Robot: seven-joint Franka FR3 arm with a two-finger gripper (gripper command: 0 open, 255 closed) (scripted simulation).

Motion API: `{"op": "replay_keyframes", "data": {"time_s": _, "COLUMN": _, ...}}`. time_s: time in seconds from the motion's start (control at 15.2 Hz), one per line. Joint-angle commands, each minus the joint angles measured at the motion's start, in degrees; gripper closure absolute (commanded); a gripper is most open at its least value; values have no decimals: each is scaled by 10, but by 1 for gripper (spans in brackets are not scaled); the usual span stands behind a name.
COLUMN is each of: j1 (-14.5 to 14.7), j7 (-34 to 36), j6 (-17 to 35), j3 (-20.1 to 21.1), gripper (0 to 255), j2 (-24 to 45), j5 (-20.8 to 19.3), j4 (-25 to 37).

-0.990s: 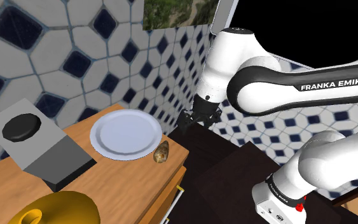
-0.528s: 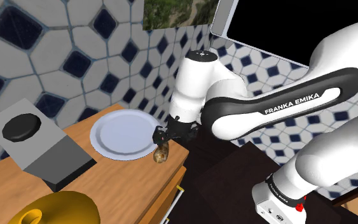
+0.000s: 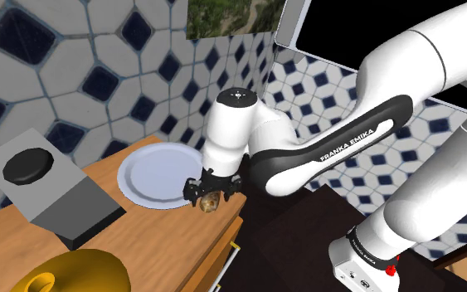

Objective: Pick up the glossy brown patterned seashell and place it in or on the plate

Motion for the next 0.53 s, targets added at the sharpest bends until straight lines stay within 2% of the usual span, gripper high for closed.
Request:
{"op": "replay_keyframes", "data": {"time_s": 0.0, "j1": 3, "j7": 17, "j6": 13, "j3": -4, "gripper": 0, "j2": 18, "j5": -24, "j4": -4}}
{"op": "replay_keyframes", "data": {"time_s": 0.07, "j1": 6, "j7": 31, "j6": 23, "j3": -9, "gripper": 0, "j2": 33, "j5": -44, "j4": -6}}
{"op": "replay_keyframes", "data": {"time_s": 0.46, "j1": 7, "j7": 31, "j6": 23, "j3": -9, "gripper": 0, "j2": 32, "j5": -43, "j4": -6}}
